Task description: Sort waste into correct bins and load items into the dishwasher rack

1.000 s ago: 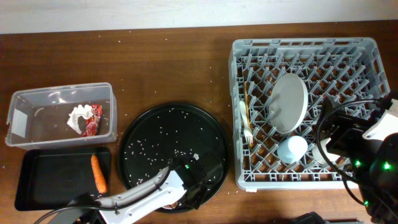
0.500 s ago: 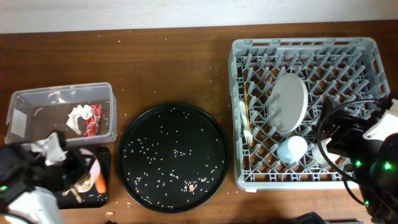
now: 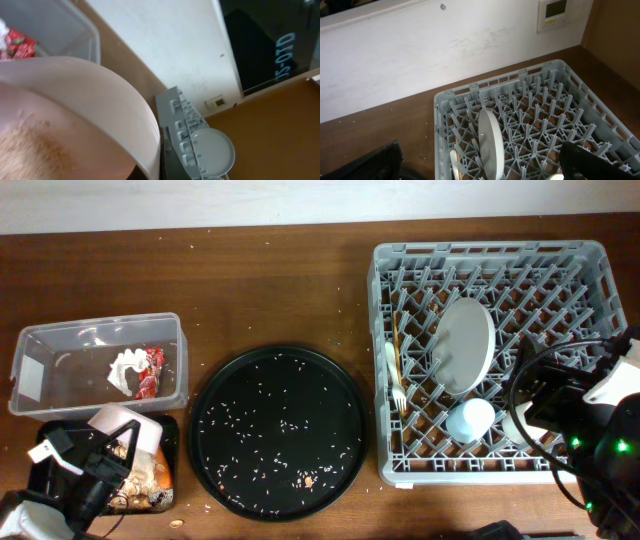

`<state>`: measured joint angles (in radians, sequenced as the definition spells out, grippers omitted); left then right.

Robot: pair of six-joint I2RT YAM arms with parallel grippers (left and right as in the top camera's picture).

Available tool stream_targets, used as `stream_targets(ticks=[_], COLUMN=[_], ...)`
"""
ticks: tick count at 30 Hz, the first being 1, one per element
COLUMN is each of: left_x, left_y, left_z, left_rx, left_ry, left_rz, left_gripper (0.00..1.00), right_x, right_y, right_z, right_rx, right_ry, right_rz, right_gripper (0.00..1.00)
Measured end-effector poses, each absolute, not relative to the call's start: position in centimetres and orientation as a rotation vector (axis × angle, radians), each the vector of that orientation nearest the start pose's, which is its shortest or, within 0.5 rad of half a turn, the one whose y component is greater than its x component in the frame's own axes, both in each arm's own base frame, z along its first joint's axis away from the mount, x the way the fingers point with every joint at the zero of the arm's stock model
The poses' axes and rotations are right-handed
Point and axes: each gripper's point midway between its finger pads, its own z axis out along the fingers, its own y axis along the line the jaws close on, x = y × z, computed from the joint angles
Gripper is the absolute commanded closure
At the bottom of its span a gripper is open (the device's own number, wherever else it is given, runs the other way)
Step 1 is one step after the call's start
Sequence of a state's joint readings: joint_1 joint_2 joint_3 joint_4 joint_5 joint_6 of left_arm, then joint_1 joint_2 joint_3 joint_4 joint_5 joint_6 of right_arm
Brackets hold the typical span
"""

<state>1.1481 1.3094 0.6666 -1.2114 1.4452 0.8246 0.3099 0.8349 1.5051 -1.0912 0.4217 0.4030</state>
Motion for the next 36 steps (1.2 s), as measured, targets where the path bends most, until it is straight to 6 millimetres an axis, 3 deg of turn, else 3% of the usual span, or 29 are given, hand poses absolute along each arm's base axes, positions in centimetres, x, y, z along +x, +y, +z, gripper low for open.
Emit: stream_targets(ticks=[7,13,16,18,20,22,24,27,28,30,32,34,36], left_x=[21.9,21.4,21.2,22.7,25.0,29.0,30.6,30.6,29.9,29.9,29.3,29.0,29.2], left_y=[7.2,6.6,3.5,1.0,-2.3,-7.5,-15.1,-24.9,-29.8,-34.2,-39.3,-42.4,-43.7], left_z=[18.8,17.3,17.8,20.1,22.6,24.4,26.9,30.4,30.2,29.3,26.1,22.0,19.3], left_rx=[-0.596,-0.584,-0.529,-0.228,0.148,0.623,0.844,0.957,0.971,0.952,0.891,0.807,0.735], left_ry=[1.671,1.774,1.853,1.935,1.934,1.812,1.722,1.562,1.534,1.459,1.488,1.539,1.617], left_rz=[-1.173,-1.143,-1.252,-1.249,-1.231,-1.138,-1.193,-1.282,-1.367,-1.437,-1.560,-1.668,-1.735], left_gripper=[1.00,1.00,1.00,1.00,1.00,1.00,1.00,1.00,1.00,1.00,1.00,1.00,1.00], right_x=[22.0,22.0,22.0,22.0,21.9,22.0,22.0,22.0,22.0,22.0,22.0,22.0,22.0], right_y=[-0.3,-0.4,-0.4,-0.3,-0.4,-0.4,-0.4,-0.4,-0.4,-0.4,-0.4,-0.4,-0.4], right_z=[41.4,41.4,41.4,41.3,41.4,41.4,41.4,41.4,41.5,41.4,41.4,41.4,41.4], right_rx=[0.358,0.358,0.358,0.357,0.356,0.356,0.355,0.355,0.356,0.356,0.352,0.352,0.353], right_ry=[1.920,1.920,1.921,1.923,1.922,1.918,1.921,1.921,1.918,1.919,1.921,1.921,1.921], right_rz=[0.049,0.049,0.049,0.048,0.048,0.048,0.045,0.045,0.048,0.047,0.044,0.044,0.044], right_gripper=[0.01,0.01,0.01,0.01,0.02,0.01,0.01,0.01,0.01,0.01,0.01,0.01,0.01])
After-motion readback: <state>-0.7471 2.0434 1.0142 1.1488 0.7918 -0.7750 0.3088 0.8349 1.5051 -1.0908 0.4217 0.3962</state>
